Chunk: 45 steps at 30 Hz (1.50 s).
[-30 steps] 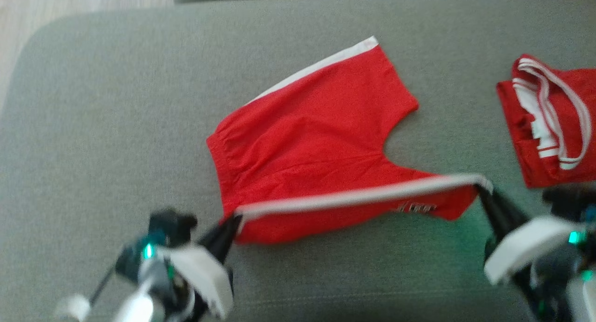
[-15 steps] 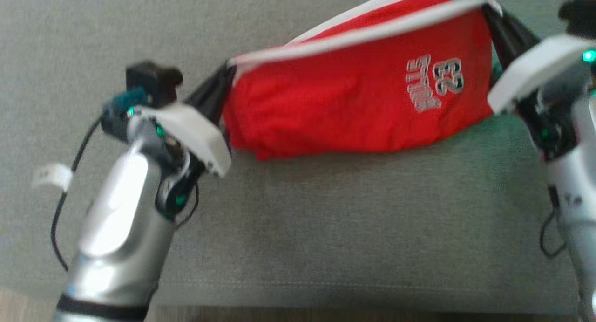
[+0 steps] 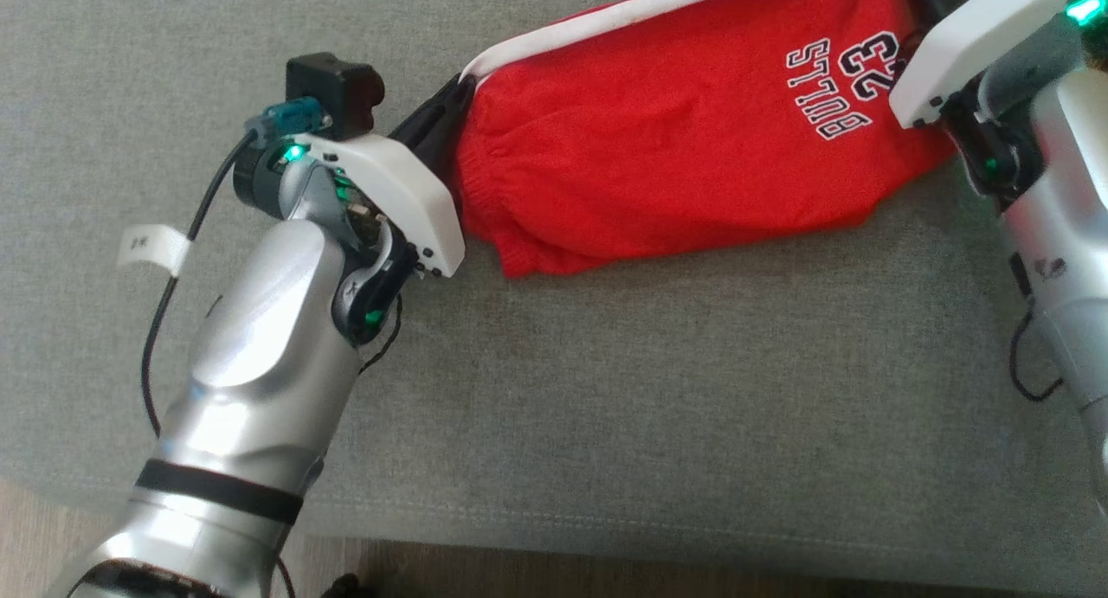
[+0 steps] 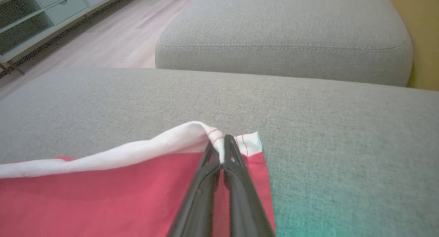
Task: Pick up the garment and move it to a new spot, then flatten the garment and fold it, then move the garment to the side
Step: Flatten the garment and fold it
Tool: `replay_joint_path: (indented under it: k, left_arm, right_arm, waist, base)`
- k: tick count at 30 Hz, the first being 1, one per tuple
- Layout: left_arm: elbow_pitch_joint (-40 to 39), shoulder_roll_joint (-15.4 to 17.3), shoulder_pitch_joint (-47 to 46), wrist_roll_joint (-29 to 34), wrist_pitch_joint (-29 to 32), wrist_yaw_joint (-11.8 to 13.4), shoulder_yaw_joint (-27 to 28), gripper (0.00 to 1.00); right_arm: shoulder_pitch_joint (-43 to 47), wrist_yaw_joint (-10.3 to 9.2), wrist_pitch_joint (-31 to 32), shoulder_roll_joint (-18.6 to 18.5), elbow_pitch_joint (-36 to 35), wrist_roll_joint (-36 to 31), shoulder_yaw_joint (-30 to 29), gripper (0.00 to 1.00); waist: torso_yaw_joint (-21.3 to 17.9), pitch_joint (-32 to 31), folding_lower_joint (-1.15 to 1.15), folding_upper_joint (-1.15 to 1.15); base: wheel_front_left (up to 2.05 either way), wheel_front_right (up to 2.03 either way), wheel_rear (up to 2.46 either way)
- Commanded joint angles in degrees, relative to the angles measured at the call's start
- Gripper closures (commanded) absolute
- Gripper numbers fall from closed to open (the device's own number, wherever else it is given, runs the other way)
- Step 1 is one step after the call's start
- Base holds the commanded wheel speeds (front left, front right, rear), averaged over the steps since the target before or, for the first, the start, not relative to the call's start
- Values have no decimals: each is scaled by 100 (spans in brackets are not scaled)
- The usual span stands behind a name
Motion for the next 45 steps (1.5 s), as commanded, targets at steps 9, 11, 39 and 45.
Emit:
replay_joint_path:
  k: [9, 11, 39, 45]
  left_arm:
    - [-5, 217, 194, 28, -1176, 332, 132, 0]
    - [-126, 231, 356, 82, -1478, 530, 220, 0]
    - [-2479, 231, 2815, 1404, -1799, 1096, 1688, 0]
    - [-2446, 123, 2913, 1481, -1799, 1002, 1834, 0]
  right_arm:
    - [-21, -4, -1678, 39, 479, -179, 176, 0]
    - [135, -4, -1863, 73, 420, -334, 23, 0]
    - [4573, -4, -1393, 1397, -3764, -2281, -2254, 0]
    - [4779, -4, -1161, 1449, -4169, -2319, -2299, 0]
  waist:
    - [-81, -290, 0, 0]
    - [-123, -386, 0, 0]
    - [-852, -1384, 0, 0]
    - [-839, -1422, 0, 0]
  base:
    - [0, 0, 0]
    - [0, 0, 0]
    - [0, 0, 0]
    - [0, 0, 0]
